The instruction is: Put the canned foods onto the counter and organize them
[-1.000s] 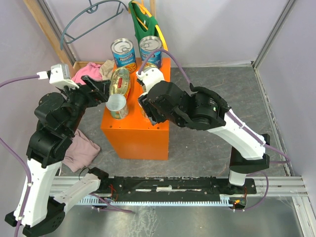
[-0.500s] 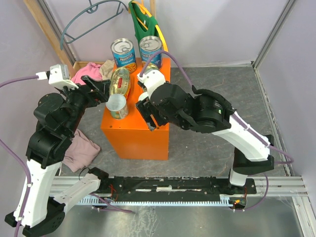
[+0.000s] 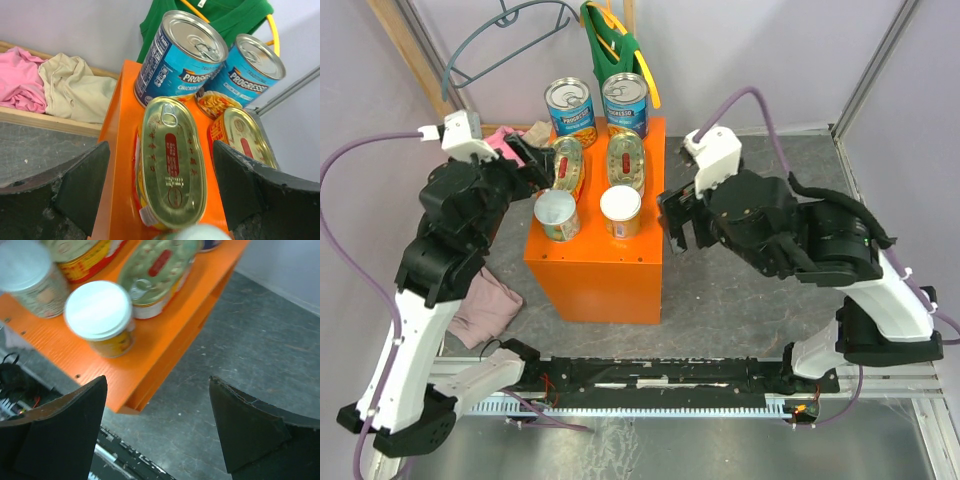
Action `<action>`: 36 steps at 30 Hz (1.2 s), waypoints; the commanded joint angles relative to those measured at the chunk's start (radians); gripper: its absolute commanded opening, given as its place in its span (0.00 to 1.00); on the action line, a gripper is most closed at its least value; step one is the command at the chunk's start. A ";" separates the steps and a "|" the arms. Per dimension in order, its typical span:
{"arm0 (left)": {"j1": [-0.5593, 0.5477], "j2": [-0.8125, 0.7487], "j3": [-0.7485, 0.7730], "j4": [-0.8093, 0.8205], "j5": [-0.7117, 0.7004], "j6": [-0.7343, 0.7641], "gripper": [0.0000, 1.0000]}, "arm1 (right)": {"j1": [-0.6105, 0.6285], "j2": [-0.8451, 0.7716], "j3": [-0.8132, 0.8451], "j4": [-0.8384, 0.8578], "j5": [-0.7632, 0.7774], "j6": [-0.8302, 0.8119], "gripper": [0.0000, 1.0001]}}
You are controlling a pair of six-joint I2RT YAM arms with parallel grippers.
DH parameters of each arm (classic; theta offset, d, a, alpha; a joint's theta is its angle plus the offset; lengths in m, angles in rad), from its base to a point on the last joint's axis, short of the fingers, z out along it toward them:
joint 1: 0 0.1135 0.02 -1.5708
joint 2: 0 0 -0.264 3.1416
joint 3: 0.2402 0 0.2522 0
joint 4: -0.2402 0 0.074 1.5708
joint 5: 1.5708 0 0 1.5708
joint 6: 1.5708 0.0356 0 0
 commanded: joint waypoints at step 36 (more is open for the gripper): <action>0.579 -0.072 -0.914 0.714 -0.154 0.118 1.00 | -1.031 -0.074 -0.917 0.637 -0.126 -0.011 0.99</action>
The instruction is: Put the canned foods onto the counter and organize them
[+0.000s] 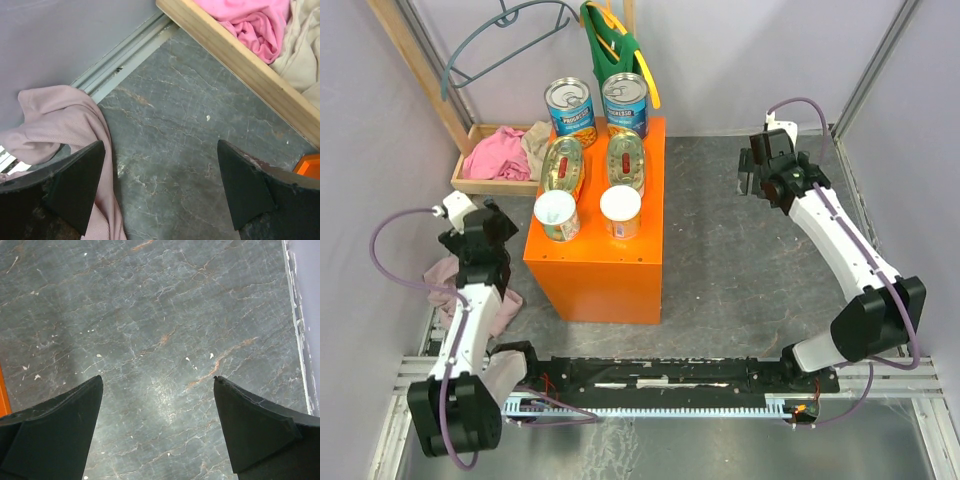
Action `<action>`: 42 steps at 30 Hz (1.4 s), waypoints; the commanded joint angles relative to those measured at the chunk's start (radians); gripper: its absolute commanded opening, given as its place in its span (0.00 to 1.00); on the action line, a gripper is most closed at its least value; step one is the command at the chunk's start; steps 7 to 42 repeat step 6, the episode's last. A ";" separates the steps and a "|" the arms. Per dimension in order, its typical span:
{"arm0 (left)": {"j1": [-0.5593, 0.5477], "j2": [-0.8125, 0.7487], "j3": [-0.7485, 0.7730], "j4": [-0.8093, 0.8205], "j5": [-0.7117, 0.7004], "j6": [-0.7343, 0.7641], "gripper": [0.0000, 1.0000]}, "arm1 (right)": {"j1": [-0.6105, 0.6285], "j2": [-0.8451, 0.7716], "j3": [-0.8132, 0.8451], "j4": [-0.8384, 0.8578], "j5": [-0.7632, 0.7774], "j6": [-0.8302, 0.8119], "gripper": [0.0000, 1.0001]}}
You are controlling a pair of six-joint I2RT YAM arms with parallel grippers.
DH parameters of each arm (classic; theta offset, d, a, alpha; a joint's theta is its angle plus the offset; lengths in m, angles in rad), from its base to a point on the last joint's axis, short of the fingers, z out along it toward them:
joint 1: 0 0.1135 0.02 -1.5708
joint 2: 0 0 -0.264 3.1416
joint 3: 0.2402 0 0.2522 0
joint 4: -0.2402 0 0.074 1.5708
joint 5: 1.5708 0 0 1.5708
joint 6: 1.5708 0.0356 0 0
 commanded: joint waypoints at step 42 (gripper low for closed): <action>0.001 -0.122 -0.155 0.255 0.062 0.067 0.99 | 0.003 -0.063 -0.080 0.134 0.058 0.043 0.99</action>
